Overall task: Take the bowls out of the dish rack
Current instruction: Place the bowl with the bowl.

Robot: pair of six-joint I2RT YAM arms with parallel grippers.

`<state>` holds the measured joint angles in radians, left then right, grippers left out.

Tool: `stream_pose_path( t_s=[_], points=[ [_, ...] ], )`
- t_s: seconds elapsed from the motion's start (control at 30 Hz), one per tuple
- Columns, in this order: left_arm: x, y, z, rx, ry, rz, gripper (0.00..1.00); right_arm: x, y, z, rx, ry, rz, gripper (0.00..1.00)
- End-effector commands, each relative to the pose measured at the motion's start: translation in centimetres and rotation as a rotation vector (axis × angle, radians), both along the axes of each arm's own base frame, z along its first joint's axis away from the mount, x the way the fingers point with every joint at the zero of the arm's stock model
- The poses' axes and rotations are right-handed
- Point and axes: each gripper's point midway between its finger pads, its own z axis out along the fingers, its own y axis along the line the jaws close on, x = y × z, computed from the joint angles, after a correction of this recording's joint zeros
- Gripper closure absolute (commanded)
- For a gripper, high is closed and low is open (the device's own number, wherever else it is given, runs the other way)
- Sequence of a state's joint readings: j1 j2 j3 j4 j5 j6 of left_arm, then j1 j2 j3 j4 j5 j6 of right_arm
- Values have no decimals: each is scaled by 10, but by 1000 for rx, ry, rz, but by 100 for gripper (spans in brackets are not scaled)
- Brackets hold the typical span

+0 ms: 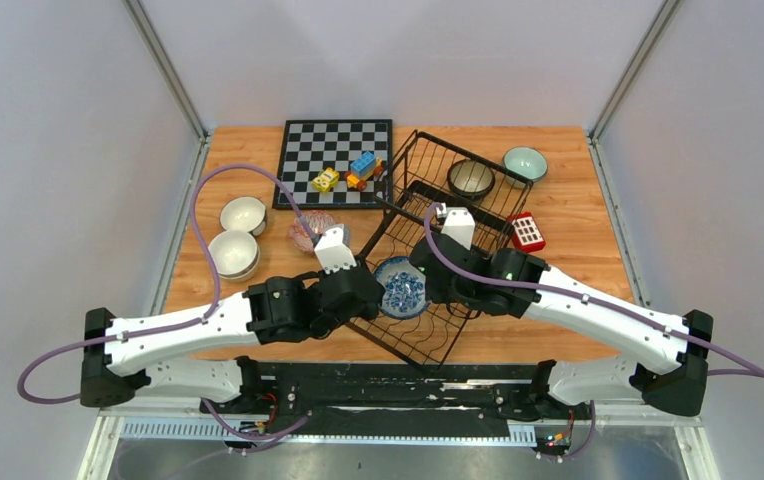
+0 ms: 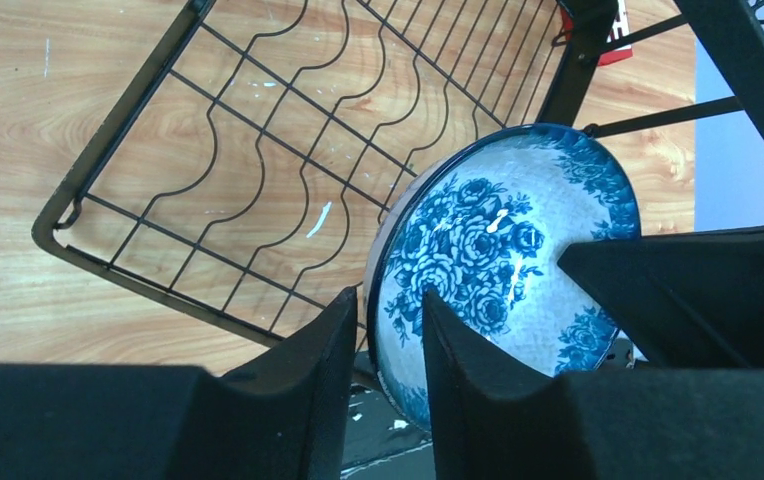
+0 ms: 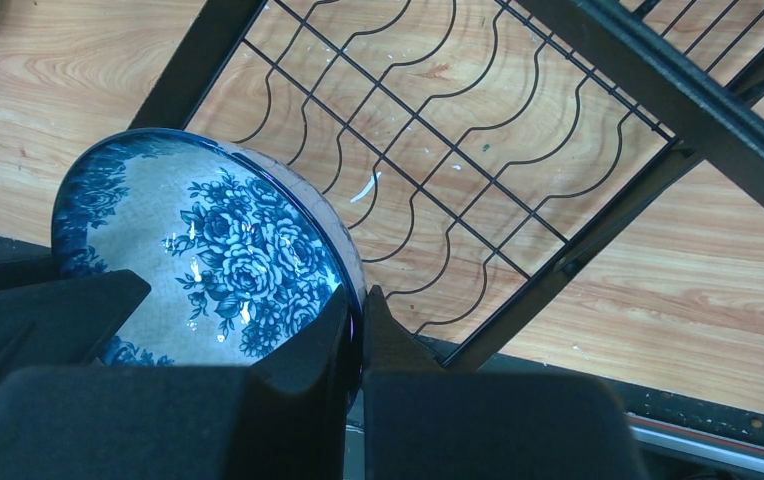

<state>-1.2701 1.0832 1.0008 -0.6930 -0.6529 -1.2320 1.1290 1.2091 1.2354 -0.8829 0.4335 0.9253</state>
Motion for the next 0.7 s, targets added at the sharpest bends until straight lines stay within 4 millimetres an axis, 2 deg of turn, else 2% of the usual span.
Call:
stream_pose_path(
  t_s=[0.0, 0.23, 0.67],
  points=[
    [5, 1, 5, 21, 11, 27, 70, 3, 3, 13, 71, -10, -33, 100],
    [8, 2, 4, 59, 8, 27, 75, 3, 0, 10, 61, -12, -36, 100],
    [7, 0, -3, 69, 17, 22, 100, 4, 3, 6, 40, -13, -4, 100]
  ],
)
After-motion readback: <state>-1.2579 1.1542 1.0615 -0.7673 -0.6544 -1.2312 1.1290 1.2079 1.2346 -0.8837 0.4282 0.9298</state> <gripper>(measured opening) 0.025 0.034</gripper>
